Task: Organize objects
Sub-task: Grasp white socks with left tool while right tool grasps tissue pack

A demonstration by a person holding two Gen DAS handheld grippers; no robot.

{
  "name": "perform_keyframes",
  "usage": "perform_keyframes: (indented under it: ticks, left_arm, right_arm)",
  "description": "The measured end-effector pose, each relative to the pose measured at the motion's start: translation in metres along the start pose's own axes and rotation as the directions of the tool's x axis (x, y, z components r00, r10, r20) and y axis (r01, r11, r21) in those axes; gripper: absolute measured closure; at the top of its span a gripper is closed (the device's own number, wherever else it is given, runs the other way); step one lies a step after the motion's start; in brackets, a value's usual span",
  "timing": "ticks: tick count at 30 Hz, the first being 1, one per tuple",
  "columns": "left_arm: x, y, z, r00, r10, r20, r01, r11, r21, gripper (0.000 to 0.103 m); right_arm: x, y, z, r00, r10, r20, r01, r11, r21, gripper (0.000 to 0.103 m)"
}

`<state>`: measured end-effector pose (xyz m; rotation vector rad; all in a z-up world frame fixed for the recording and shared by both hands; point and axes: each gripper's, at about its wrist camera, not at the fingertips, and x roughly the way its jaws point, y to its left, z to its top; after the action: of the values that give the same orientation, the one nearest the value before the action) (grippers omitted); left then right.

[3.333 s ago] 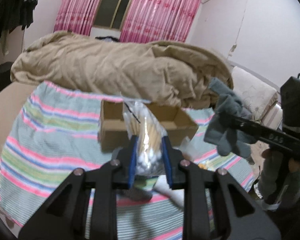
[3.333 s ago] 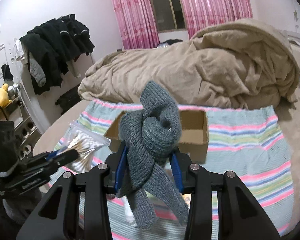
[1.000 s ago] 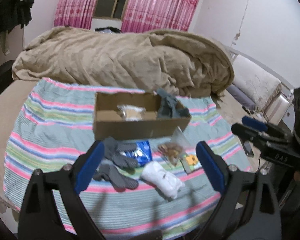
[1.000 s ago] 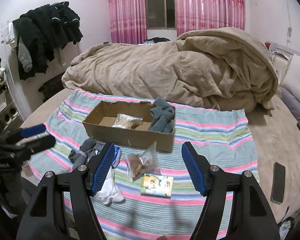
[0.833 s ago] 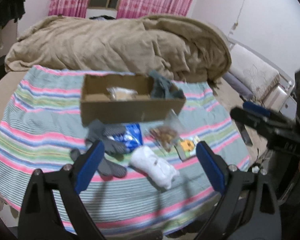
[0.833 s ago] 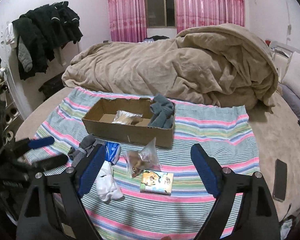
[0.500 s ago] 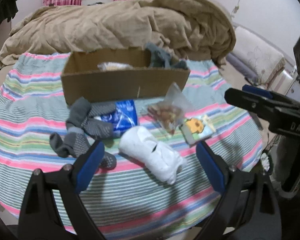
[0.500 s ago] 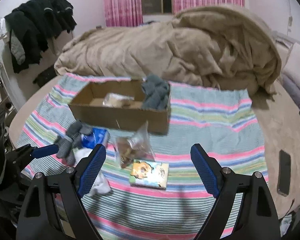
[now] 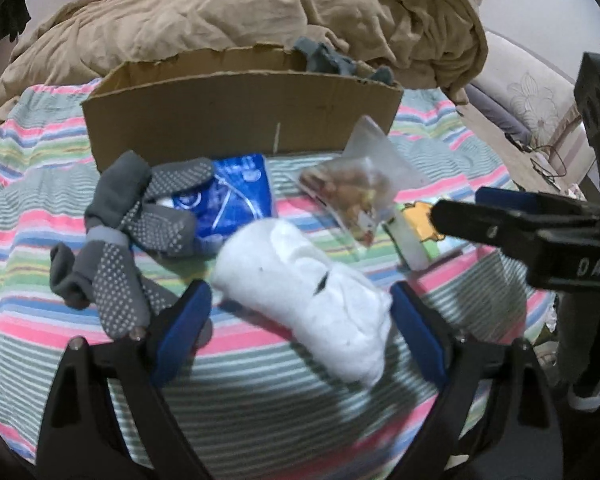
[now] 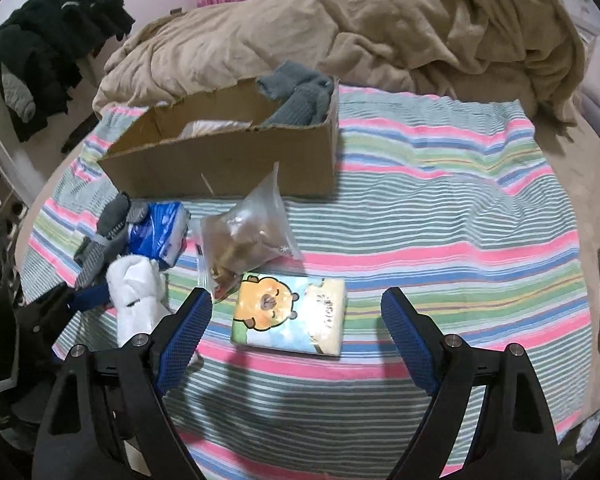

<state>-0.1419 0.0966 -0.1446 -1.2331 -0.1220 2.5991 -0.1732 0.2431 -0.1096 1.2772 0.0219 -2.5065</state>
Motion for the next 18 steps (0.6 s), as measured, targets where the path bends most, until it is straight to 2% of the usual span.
perform_keyframes:
  ticks: [3,6,7,9,11,18]
  left_arm:
    - [0.002,-0.002,-0.001,1.000,0.000,0.019,0.000,1.000,0.022,0.020]
    - [0.002,-0.004,-0.002,0.999,-0.016,0.030,0.015,0.999,0.033,0.033]
    - [0.001,-0.004,-0.003,0.999,-0.023,0.032,0.022,0.999,0.034,0.039]
    - [0.000,-0.004,-0.003,0.999,-0.036,0.037,0.034,0.999,0.033,0.045]
    - [-0.002,-0.005,-0.004,0.998,-0.046,0.045,0.044,0.998,0.039,0.051]
    - [-0.018,-0.010,-0.003,0.994,-0.079,0.072,0.074,0.995,0.064,0.056]
  right_arm:
    - [0.012,0.004,-0.002,1.000,-0.012,-0.026,0.012,1.000,-0.019,0.014]
    - [0.024,0.006,-0.005,0.998,-0.015,-0.066,0.013,0.999,-0.032,0.015]
    - [0.027,0.007,-0.006,0.997,-0.019,-0.073,0.017,0.999,-0.038,0.021]
    - [0.032,0.006,-0.009,0.996,-0.028,-0.089,0.025,0.999,-0.039,0.033]
    - [0.030,0.005,-0.009,0.996,-0.025,-0.082,0.022,0.999,-0.039,0.033]
    - [0.007,0.008,-0.003,1.000,0.002,-0.019,-0.003,0.999,-0.041,0.034]
